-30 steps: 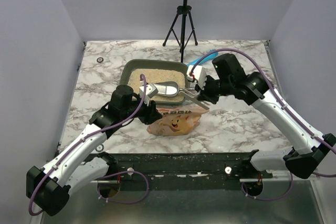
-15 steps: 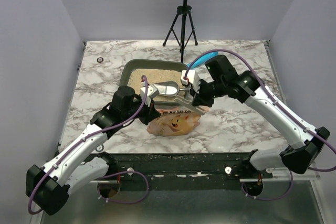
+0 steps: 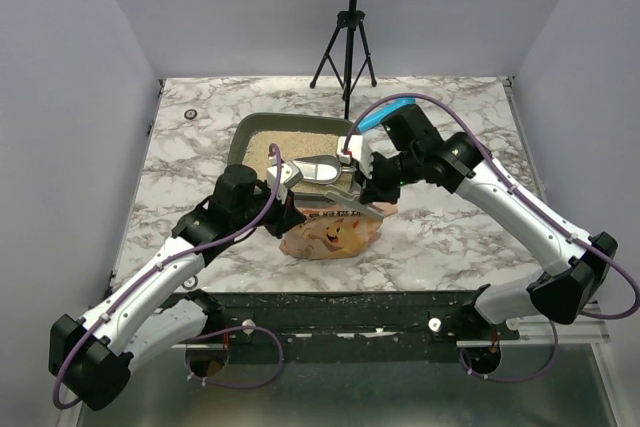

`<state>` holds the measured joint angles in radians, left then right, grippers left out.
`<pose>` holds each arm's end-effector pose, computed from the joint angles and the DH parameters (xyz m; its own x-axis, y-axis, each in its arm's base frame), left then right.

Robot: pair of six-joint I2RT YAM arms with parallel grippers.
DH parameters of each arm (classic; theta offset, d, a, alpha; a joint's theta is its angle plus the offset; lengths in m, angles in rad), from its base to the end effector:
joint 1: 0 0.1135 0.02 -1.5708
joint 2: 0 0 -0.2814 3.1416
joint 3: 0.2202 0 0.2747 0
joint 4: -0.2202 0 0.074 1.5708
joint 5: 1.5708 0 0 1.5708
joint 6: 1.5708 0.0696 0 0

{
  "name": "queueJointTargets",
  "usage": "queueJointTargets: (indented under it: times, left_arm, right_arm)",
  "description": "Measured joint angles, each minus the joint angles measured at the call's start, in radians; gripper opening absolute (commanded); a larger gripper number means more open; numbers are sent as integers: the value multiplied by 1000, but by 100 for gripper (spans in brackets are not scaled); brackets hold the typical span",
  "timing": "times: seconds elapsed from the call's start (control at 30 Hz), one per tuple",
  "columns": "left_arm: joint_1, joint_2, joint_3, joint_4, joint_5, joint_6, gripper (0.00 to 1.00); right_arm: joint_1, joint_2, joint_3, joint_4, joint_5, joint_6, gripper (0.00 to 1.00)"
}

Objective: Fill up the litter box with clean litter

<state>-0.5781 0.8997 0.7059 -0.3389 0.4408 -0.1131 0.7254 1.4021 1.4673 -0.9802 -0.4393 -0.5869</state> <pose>0.1828 -0.1547 0.2716 -0.5131 0.2129 -0.8315 0.7489 0.5844 -0.3125 0.2197 0.2344 0.3597 -0.0538 -0.7176 -0.6944 -0.9899 0.1294 -0.0570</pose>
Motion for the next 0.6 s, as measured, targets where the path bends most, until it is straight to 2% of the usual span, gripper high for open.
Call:
queueJointTargets:
  times: [0.33,0.6]
  left_arm:
    - [0,-3,0,0,-4,0,6]
    - [-6,-13,-1,0,-30,-5,7]
  right_arm:
    - [1,11,-34,31,-17,-36,0]
    - [3,12,-76,33,31,-61,0]
